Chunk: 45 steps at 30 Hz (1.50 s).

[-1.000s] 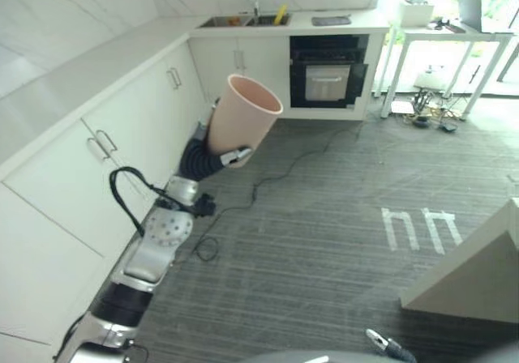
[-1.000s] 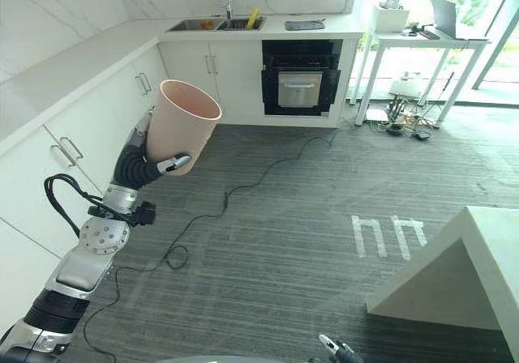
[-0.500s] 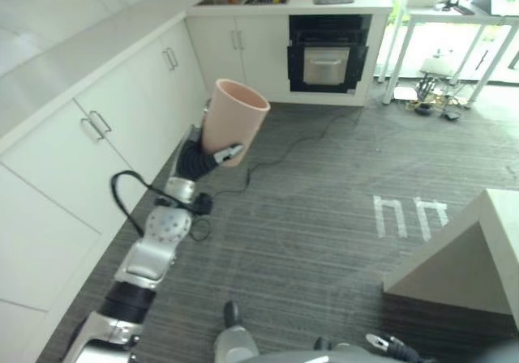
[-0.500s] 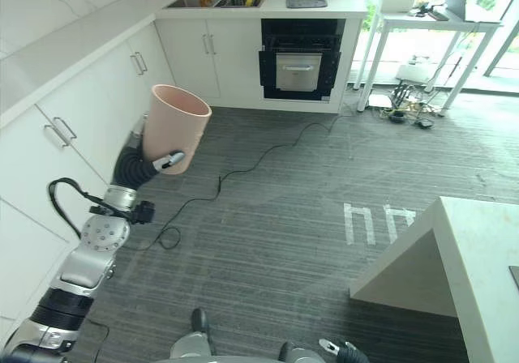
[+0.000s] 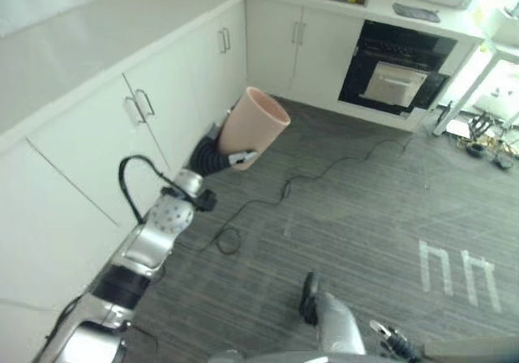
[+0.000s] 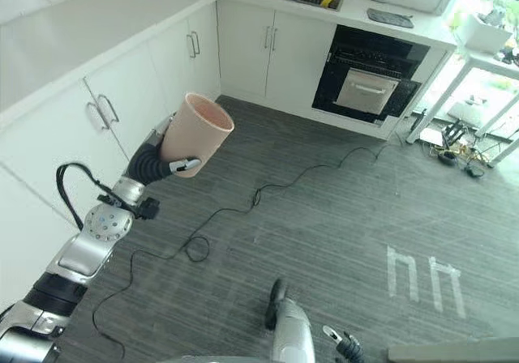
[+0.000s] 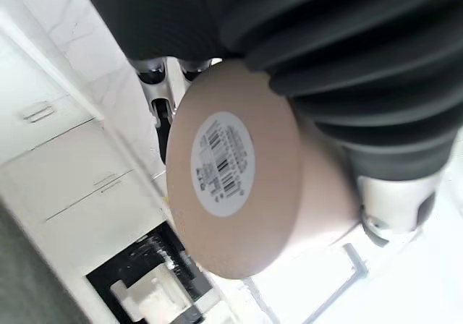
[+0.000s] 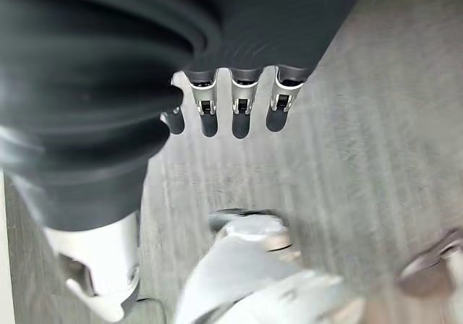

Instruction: Place the dishes in the dishwasher.

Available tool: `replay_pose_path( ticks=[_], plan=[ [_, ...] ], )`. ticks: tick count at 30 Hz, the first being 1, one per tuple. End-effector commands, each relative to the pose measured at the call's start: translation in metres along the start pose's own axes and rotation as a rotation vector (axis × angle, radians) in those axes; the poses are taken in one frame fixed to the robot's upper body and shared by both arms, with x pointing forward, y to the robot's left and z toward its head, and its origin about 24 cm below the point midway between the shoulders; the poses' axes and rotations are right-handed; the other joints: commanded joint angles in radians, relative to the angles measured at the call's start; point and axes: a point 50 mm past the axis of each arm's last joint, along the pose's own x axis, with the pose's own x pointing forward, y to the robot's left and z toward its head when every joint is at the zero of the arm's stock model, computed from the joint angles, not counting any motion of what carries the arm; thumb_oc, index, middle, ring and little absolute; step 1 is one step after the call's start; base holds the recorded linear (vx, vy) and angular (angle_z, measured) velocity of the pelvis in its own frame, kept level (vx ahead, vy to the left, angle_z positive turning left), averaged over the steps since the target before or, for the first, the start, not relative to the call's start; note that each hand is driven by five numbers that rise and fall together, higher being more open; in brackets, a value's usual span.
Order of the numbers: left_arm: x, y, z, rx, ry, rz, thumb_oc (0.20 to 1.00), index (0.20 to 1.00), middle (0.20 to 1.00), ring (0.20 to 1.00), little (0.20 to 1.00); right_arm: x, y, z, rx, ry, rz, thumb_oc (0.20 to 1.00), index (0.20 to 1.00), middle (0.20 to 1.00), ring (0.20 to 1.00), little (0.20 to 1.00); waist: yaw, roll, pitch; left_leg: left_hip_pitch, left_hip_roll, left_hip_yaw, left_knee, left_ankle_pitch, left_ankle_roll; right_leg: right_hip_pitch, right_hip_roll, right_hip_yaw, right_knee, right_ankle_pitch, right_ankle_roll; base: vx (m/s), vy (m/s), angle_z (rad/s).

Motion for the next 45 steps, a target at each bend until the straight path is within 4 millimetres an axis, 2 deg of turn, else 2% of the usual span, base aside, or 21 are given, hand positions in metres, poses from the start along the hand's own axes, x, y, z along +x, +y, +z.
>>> replay_pose_path(
  ticks=[1, 4, 6, 7, 8, 9, 11, 12, 14, 16, 19, 21, 23, 30, 35, 38, 39, 41, 42, 44, 45],
  plan=[
    [0.012, 0.022, 0.043, 0.023, -0.237, 0.066, 0.2, 0.2, 0.2, 0.2, 0.2, 0.005, 0.014, 0.01, 0.037, -0.037, 0.015, 1.0, 1.0, 1.0, 1.0, 1.0, -0.004, 0.022, -0.007, -0.063, -0.001, -0.071, -0.074, 0.064, 0.038, 0.273, 0.007, -0.01, -0.012, 0.159, 0.118, 0.46, -0.21, 0.34],
    [0.011, 0.014, 0.04, 0.006, -0.217, 0.057, 0.2, 0.2, 0.2, 0.2, 0.2, 0.005, 0.009, 0.004, 0.042, -0.019, -0.004, 1.0, 1.0, 1.0, 1.0, 1.0, -0.018, 0.023, -0.031, -0.062, -0.002, -0.073, -0.001, 0.022, 0.049, 0.291, 0.043, 0.007, 0.028, 0.121, 0.102, 0.51, -0.293, 0.05],
    [0.008, 0.011, 0.035, -0.001, -0.19, 0.071, 0.2, 0.2, 0.2, 0.2, 0.2, 0.005, 0.006, 0.008, -0.032, -0.01, 0.008, 1.0, 1.0, 1.0, 1.0, 1.0, -0.024, 0.031, -0.067, -0.045, 0.008, -0.064, 0.095, -0.014, 0.031, 0.317, 0.1, -0.011, 0.049, 0.066, 0.05, 0.65, -0.379, -0.38],
    [0.008, 0.011, 0.035, -0.001, -0.187, 0.077, 0.2, 0.2, 0.2, 0.2, 0.2, 0.005, 0.005, 0.01, -0.052, -0.014, 0.012, 1.0, 1.0, 1.0, 1.0, 1.0, -0.024, 0.037, -0.074, -0.044, 0.015, -0.063, 0.137, -0.005, 0.019, 0.327, 0.118, -0.016, 0.048, 0.051, 0.035, 0.5, -0.33, -0.98],
    [0.008, 0.013, 0.035, -0.003, -0.184, 0.09, 0.2, 0.2, 0.2, 0.2, 0.2, 0.005, 0.003, 0.014, -0.073, -0.022, 0.018, 1.0, 1.0, 1.0, 1.0, 1.0, -0.023, 0.041, -0.085, -0.055, 0.027, -0.059, 0.207, 0.031, -0.004, 0.343, 0.143, -0.028, 0.036, 0.034, 0.01, 0.49, -0.425, -1.05],
    [0.006, 0.019, 0.037, -0.023, -0.181, 0.119, 0.2, 0.2, 0.2, 0.2, 0.2, 0.005, -0.006, 0.028, -0.091, -0.062, 0.026, 1.0, 1.0, 1.0, 1.0, 1.0, -0.004, 0.046, -0.1, -0.144, 0.06, -0.083, 0.453, 0.211, -0.086, 0.414, 0.2, -0.047, -0.014, -0.024, -0.059, 0.48, -0.471, -0.92],
    [0.004, 0.019, 0.037, -0.03, -0.181, 0.11, 0.2, 0.2, 0.2, 0.2, 0.2, 0.005, -0.009, 0.038, -0.087, -0.097, 0.037, 1.0, 1.0, 1.0, 1.0, 1.0, 0.023, 0.023, -0.086, -0.326, 0.098, -0.108, 0.695, 0.255, -0.098, 0.467, 0.206, -0.04, -0.042, -0.046, -0.093, 0.43, -0.39, -1.09],
    [0.004, 0.02, 0.035, -0.025, -0.184, 0.107, 0.2, 0.2, 0.2, 0.2, 0.2, 0.005, -0.007, 0.044, -0.084, -0.117, 0.053, 1.0, 1.0, 1.0, 1.0, 1.0, 0.052, 0.025, -0.059, -0.429, 0.066, -0.167, 0.666, 0.231, -0.061, 0.504, 0.221, 0.002, -0.046, -0.051, -0.095, 0.37, -0.151, -1.38],
    [-0.001, 0.023, 0.032, -0.01, -0.175, 0.131, 0.2, 0.2, 0.2, 0.2, 0.2, 0.008, 0.001, 0.05, -0.109, -0.13, 0.08, 1.0, 1.0, 1.0, 1.0, 1.0, 0.065, 0.03, -0.051, -0.403, 0.054, -0.16, 0.458, 0.237, -0.04, 0.532, 0.238, 0.061, -0.059, -0.061, -0.082, 0.35, 0.08, -0.89],
    [-0.009, 0.025, 0.029, -0.004, -0.164, 0.16, 0.2, 0.2, 0.2, 0.2, 0.2, 0.01, 0.01, 0.053, -0.131, -0.122, 0.094, 1.0, 1.0, 1.0, 1.0, 1.0, 0.091, 0.053, -0.044, -0.431, 0.043, -0.213, 0.206, 0.279, -0.052, 0.569, 0.271, 0.151, -0.078, -0.077, -0.062, 0.45, 0.182, -1.69],
    [-0.017, 0.026, 0.026, 0.001, -0.153, 0.171, 0.2, 0.2, 0.2, 0.2, 0.2, 0.011, 0.013, 0.046, -0.162, -0.098, 0.097, 1.0, 1.0, 1.0, 1.0, 1.0, 0.127, 0.067, -0.035, -0.468, 0.09, -0.26, 0.039, 0.382, -0.087, 0.617, 0.277, 0.213, -0.093, -0.098, -0.051, 0.41, 0.125, -1.92],
    [-0.019, 0.027, 0.026, -0.003, -0.157, 0.169, 0.2, 0.2, 0.2, 0.2, 0.2, 0.011, 0.013, 0.04, -0.173, -0.091, 0.092, 1.0, 1.0, 1.0, 1.0, 1.0, 0.133, 0.069, -0.033, -0.49, 0.115, -0.228, 0.029, 0.402, -0.096, 0.636, 0.266, 0.204, -0.09, -0.111, -0.047, 0.27, 0.107, -1.34],
    [-0.019, 0.027, 0.025, -0.003, -0.157, 0.165, 0.2, 0.2, 0.2, 0.2, 0.2, 0.011, 0.014, 0.038, -0.177, -0.085, 0.081, 1.0, 1.0, 1.0, 1.0, 1.0, 0.13, 0.069, -0.044, -0.479, 0.13, -0.171, 0.025, 0.376, -0.088, 0.644, 0.254, 0.174, -0.078, -0.128, -0.038, 0.23, 0.136, -0.43],
    [-0.01, 0.025, 0.026, 0.0, -0.158, 0.127, 0.2, 0.2, 0.2, 0.2, 0.2, 0.01, 0.011, 0.028, -0.153, -0.047, 0.05, 1.0, 1.0, 1.0, 1.0, 1.0, 0.133, 0.059, -0.08, -0.403, 0.061, -0.141, 0.02, 0.277, -0.027, 0.665, 0.232, 0.148, 0.05, -0.204, -0.011, 0.26, 0.142, -0.09],
    [-0.001, 0.025, 0.029, 0.013, -0.175, 0.074, 0.2, 0.2, 0.2, 0.2, 0.2, 0.009, 0.021, 0.027, -0.11, -0.089, 0.059, 1.0, 1.0, 1.0, 1.0, 1.0, 0.128, 0.046, -0.081, -0.36, -0.009, -0.143, -0.002, 0.238, 0.041, 0.579, 0.237, 0.144, 0.312, -0.098, 0.061, 0.13, 0.068, 0.58],
    [-0.001, 0.028, 0.027, 0.02, -0.159, 0.09, 0.2, 0.2, 0.2, 0.2, 0.2, 0.009, 0.029, 0.028, -0.14, -0.108, 0.081, 1.0, 1.0, 1.0, 1.0, 1.0, 0.12, 0.062, -0.072, -0.306, -0.015, -0.154, -0.034, 0.223, 0.059, 0.469, 0.207, 0.128, 0.414, -0.06, 0.082, 0.09, -0.013, 0.12],
    [-0.001, 0.029, 0.027, 0.021, -0.159, 0.093, 0.2, 0.2, 0.2, 0.2, 0.2, 0.009, 0.03, 0.028, -0.143, -0.111, 0.083, 1.0, 1.0, 1.0, 1.0, 1.0, 0.118, 0.065, -0.07, -0.296, -0.014, -0.157, -0.04, 0.221, 0.059, 0.457, 0.199, 0.122, 0.412, -0.06, 0.081, 0.11, -0.245, -0.44],
    [-0.001, 0.032, 0.028, 0.044, -0.167, 0.106, 0.2, 0.2, 0.2, 0.2, 0.2, 0.008, 0.03, 0.035, -0.13, -0.141, 0.088, 1.0, 1.0, 1.0, 1.0, 1.0, 0.092, 0.075, -0.043, -0.223, 0.009, -0.189, -0.077, 0.209, 0.034, 0.388, 0.126, 0.113, 0.26, -0.025, 0.071, 0.16, -0.444, -0.4],
    [-0.001, 0.033, 0.029, 0.057, -0.17, 0.122, 0.2, 0.2, 0.2, 0.2, 0.2, 0.009, 0.029, 0.036, -0.123, -0.142, 0.09, 1.0, 1.0, 1.0, 1.0, 1.0, 0.071, 0.058, -0.029, -0.18, 0.011, -0.204, -0.098, 0.177, 0.028, 0.35, 0.058, 0.152, 0.112, 0.083, 0.095, 0.19, -0.449, -0.01],
    [-0.004, 0.034, 0.029, 0.062, -0.174, 0.131, 0.2, 0.2, 0.2, 0.2, 0.2, 0.009, 0.03, 0.034, -0.123, -0.134, 0.088, 1.0, 1.0, 1.0, 1.0, 1.0, 0.06, 0.053, -0.023, -0.153, 0.023, -0.213, -0.106, 0.153, 0.027, 0.322, 0.03, 0.188, 0.08, 0.131, 0.112, 0.2, -0.393, 0.19],
    [-0.005, 0.034, 0.029, 0.063, -0.176, 0.13, 0.2, 0.2, 0.2, 0.2, 0.2, 0.009, 0.03, 0.033, -0.12, -0.125, 0.085, 1.0, 1.0, 1.0, 1.0, 1.0, 0.062, 0.056, -0.023, -0.146, 0.036, -0.206, -0.107, 0.152, 0.024, 0.332, 0.033, 0.18, 0.071, 0.103, 0.113, 0.2, -0.329, 0.46]
  ],
)
